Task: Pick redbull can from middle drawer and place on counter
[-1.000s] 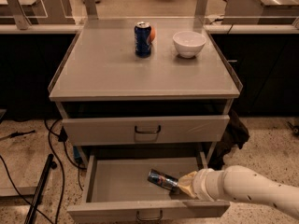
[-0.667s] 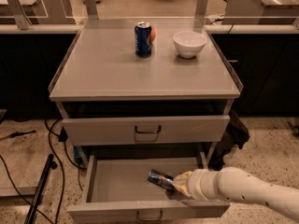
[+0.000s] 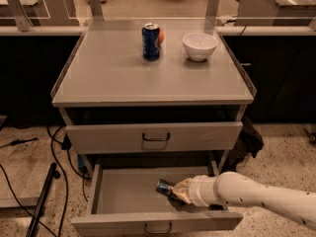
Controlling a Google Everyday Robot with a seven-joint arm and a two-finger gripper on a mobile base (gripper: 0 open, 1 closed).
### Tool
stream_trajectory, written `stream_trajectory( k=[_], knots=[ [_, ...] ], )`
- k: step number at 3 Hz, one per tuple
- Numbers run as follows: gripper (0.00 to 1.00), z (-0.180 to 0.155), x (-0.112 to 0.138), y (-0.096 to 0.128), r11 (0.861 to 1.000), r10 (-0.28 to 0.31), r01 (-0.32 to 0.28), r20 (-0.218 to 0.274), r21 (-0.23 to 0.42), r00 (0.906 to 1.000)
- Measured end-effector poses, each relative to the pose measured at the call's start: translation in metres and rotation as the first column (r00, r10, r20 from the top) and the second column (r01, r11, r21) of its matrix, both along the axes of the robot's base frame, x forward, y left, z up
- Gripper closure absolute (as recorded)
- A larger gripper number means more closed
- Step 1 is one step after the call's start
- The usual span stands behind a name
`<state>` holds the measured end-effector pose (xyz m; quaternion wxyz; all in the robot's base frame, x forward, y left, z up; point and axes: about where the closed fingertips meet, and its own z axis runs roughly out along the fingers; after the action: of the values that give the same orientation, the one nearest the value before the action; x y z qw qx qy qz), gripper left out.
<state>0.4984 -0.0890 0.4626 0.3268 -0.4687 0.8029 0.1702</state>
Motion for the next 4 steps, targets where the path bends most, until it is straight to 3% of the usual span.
stream_trajectory(
  k=[1, 2, 3, 4],
  knots=[
    [0.49, -0.01, 0.008, 0.007, 1.0, 0.017, -0.017, -0.006, 0.001, 0.9998],
    [0.39, -0.02, 0.015, 0.012, 1.0, 0.026, -0.026, -0.012, 0.004, 0.9996],
    [0.4, -0.033, 0.022, 0.016, 1.0, 0.025, -0.025, -0.018, 0.009, 0.9995],
    [0.33, -0.049, 0.031, 0.021, 1.0, 0.019, -0.019, -0.019, 0.019, 0.9996]
  ],
)
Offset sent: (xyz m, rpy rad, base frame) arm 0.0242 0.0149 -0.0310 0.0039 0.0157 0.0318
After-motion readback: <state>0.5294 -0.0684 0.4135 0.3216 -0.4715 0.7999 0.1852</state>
